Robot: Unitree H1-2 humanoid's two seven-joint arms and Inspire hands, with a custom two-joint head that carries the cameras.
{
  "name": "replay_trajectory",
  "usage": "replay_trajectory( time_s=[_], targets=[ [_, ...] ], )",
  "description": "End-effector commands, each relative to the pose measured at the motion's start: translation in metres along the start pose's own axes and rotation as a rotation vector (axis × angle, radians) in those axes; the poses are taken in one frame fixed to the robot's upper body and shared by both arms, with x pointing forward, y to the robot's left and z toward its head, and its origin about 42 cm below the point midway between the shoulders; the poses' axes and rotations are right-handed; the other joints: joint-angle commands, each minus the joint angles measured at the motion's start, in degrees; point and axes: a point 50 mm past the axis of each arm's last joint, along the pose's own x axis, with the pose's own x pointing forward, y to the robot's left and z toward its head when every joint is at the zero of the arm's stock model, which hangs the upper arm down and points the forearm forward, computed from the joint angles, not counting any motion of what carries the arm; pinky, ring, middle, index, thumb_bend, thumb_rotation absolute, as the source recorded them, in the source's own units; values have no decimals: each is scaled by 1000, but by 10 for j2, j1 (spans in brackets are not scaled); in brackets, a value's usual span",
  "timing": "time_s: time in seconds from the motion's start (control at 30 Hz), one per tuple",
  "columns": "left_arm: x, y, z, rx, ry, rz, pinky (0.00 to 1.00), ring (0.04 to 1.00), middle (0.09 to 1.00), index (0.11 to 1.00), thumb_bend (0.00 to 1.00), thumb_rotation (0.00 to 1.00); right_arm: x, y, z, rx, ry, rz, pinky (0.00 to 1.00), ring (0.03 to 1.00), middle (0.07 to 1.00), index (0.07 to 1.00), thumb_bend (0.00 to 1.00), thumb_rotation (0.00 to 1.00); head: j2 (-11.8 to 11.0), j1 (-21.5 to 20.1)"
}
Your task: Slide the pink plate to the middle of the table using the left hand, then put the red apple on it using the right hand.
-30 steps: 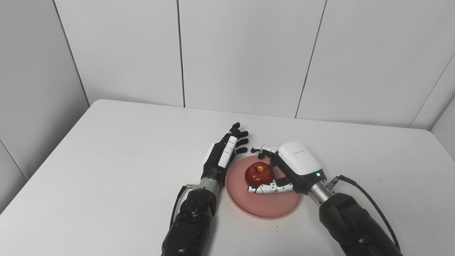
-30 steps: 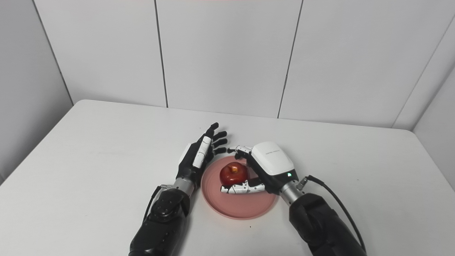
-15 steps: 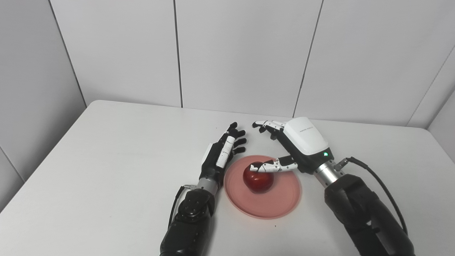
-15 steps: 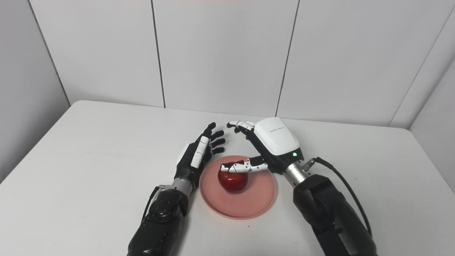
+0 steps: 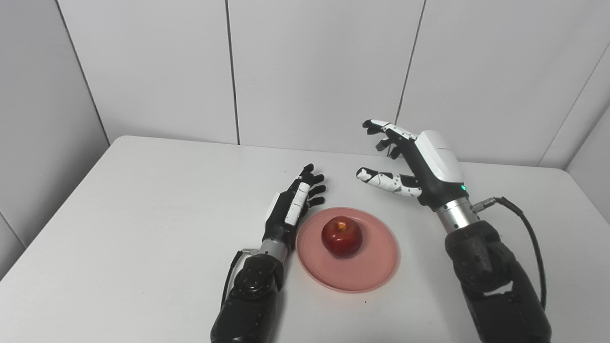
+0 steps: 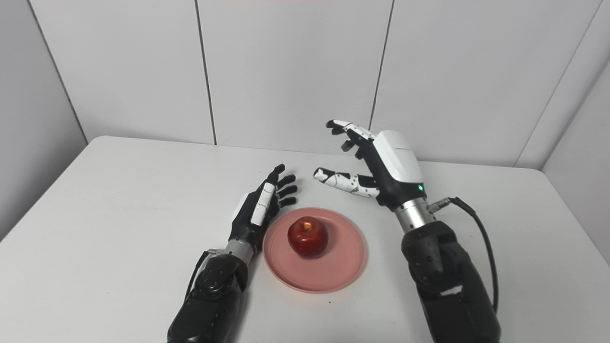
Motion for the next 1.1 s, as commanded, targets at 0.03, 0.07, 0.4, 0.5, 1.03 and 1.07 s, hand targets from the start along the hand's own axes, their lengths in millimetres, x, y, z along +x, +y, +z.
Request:
replay_trajectory(
  time_s=[0.03, 0.07, 0.4, 0.5, 1.03, 1.07],
  targets=[
    [-21, 14, -34, -16, 127, 33, 791, 821, 864, 906, 823, 888, 6, -3, -7, 337, 105, -70, 877, 890, 880, 847, 915, 1000, 1, -1],
    [-22, 14, -34, -17, 127, 33, 794, 820, 864, 906, 823, 888, 5, -1, -11, 406, 140, -81, 936, 914, 895, 863, 949, 1000, 2, -1],
    [-23, 16, -32, -10, 125, 25, 813, 826, 866, 911, 815, 896, -8, 15, -46, 918, 318, -222, 985, 939, 932, 898, 959, 1000, 2, -7],
    [-23, 17, -32, -7, 125, 25, 805, 826, 867, 912, 820, 898, -10, 21, -49, 1029, 335, -268, 969, 937, 936, 900, 939, 1000, 2, -9],
    [-28, 6, -25, 142, -7, 110, 1000, 1000, 1000, 997, 905, 955, -31, 57, -58, 919, 373, -195, 1000, 986, 949, 914, 884, 1000, 4, -9],
    [-28, 5, -25, 147, -11, 113, 1000, 1000, 1000, 999, 890, 958, -32, 60, -58, 902, 373, -189, 1000, 989, 948, 915, 884, 1000, 4, -9]
  ],
)
